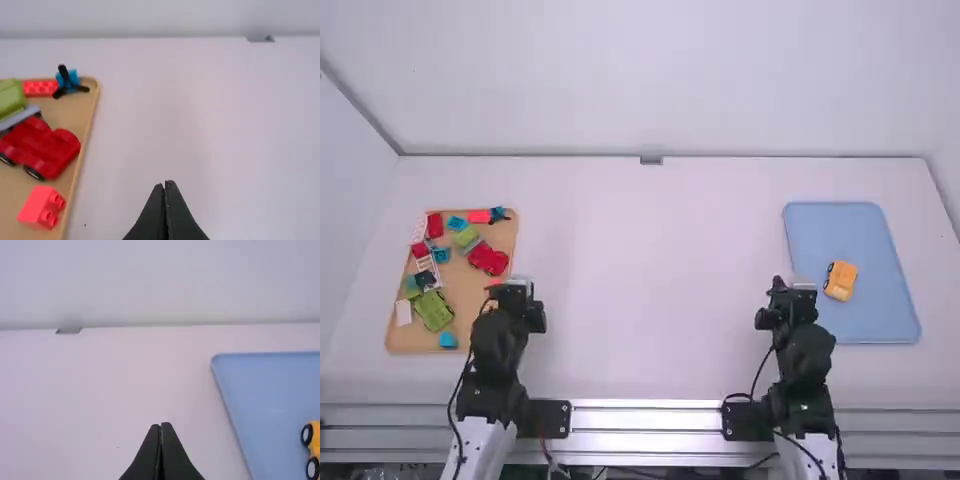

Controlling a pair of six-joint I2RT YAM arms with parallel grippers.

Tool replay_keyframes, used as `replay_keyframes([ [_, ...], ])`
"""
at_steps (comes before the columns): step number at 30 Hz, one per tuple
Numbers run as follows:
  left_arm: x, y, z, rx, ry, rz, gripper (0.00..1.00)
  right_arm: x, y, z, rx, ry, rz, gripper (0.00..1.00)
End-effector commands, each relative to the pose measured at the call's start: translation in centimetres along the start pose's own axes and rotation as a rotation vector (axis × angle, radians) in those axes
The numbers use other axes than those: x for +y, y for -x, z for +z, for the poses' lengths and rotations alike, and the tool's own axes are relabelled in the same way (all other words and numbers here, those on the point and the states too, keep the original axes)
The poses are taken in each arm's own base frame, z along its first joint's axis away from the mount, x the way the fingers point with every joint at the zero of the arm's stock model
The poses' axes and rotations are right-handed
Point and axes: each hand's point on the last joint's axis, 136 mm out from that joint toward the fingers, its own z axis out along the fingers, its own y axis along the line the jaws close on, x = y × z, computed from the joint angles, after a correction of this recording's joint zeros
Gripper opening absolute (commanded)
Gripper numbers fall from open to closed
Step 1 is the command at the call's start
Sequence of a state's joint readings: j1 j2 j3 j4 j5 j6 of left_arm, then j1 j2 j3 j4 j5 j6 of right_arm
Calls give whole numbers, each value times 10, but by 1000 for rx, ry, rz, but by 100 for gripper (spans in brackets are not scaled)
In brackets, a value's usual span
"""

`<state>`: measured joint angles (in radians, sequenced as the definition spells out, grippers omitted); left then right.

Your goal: Assemble lego blocks to make yellow taxi

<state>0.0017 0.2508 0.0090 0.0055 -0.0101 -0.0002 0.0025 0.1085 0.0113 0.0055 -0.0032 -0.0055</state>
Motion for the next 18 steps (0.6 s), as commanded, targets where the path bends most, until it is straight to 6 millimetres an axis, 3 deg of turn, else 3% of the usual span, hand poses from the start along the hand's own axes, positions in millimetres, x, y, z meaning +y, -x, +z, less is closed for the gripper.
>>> replay_keyframes([
  [1,-2,3,-2,-24,-12,1,0,-1,1,-1,-17,-6,6,0],
  [8,-2,23,-8,-118,-12,0,0,-1,17,-6,-91,-6,4,0],
  [18,-2,45,-19,-225,-12,-1,0,-1,17,-6,-92,-6,4,0],
])
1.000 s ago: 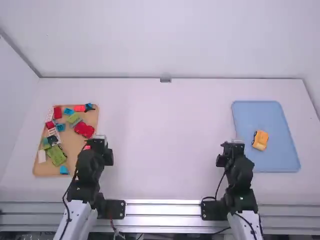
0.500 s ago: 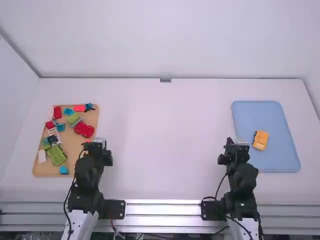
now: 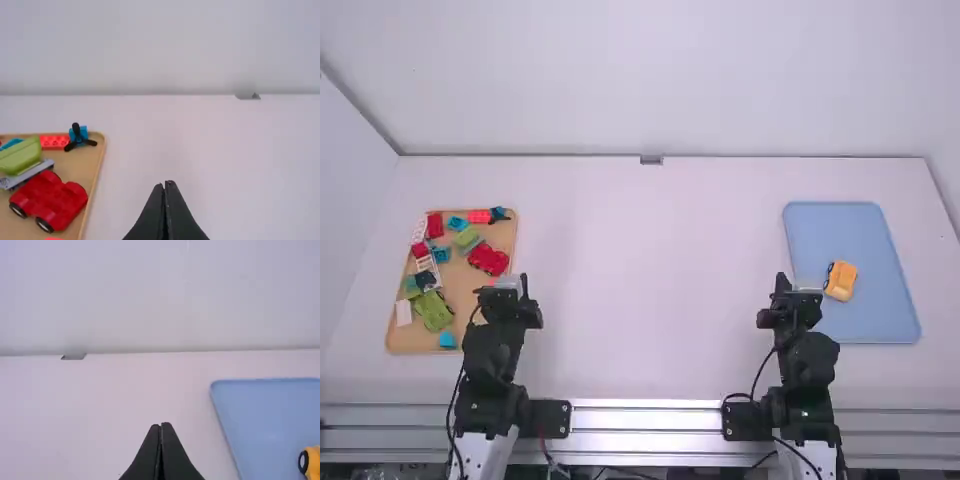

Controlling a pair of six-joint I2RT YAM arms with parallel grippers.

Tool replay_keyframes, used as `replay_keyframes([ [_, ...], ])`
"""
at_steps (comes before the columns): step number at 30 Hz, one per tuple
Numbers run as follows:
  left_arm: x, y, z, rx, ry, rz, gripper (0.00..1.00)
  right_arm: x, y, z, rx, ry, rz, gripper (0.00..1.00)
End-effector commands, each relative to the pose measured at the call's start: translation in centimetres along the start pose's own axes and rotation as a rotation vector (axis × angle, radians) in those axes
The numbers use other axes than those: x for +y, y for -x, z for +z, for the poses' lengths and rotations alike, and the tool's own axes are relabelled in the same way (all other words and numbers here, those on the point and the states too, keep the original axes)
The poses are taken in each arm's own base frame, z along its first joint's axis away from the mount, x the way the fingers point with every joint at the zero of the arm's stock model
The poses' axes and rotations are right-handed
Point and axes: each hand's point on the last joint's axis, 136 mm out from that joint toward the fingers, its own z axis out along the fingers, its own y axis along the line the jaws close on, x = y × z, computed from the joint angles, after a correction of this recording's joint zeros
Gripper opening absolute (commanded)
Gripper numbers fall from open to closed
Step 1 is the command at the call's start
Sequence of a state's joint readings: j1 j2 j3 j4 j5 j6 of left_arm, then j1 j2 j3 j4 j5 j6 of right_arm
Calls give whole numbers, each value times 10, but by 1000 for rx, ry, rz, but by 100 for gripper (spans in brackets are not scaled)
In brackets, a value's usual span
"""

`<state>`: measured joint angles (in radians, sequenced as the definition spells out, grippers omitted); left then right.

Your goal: Assemble lego blocks to make yellow taxi

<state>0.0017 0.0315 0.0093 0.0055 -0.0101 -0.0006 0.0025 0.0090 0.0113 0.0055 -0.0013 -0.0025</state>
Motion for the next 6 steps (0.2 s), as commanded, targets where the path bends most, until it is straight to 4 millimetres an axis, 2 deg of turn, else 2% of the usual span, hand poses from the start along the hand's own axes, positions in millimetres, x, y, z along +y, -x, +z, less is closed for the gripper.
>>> replay_keyframes([
  [1,-2,1,-1,-16,-12,1,0,-1,-5,0,8,-4,3,0],
  [6,-2,1,-1,-17,-12,1,0,-1,-5,0,8,-4,3,0],
])
